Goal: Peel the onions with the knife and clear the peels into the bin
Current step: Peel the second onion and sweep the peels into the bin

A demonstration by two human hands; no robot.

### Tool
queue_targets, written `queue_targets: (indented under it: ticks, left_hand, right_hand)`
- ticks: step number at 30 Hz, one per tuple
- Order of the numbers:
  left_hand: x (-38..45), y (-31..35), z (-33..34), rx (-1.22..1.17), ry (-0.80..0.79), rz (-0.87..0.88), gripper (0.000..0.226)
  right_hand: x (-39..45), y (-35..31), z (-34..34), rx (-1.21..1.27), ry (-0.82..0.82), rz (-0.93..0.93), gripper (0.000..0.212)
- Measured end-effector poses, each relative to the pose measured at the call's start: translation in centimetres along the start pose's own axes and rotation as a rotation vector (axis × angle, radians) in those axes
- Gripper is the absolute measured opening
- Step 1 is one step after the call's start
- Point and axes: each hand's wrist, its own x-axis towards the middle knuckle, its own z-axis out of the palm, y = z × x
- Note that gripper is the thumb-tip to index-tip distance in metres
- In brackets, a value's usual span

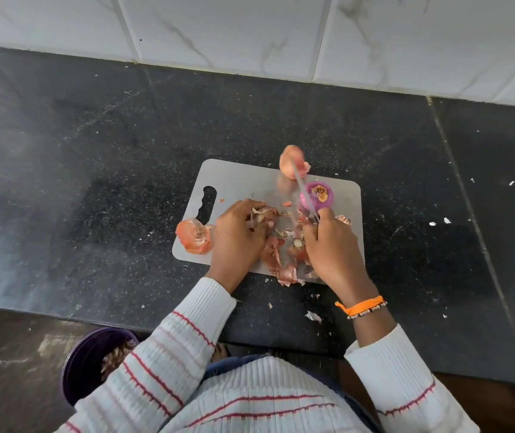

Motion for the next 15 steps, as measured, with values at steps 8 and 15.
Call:
queue_targets:
  ticks: [8, 15]
  left_hand:
    - [0.3, 0.3, 0.0, 0.045, -0.018, 0.007, 0.03]
    - [0.6, 0.3, -0.1, 0.075, -0.021, 0.002, 0.032]
  right_hand:
    - [-3.7, -1.1, -0.4, 0.255, -0.097, -0.098, 0.045]
    - [-4.0, -1.5, 0.1, 0.022, -0.196, -0.095, 0.069]
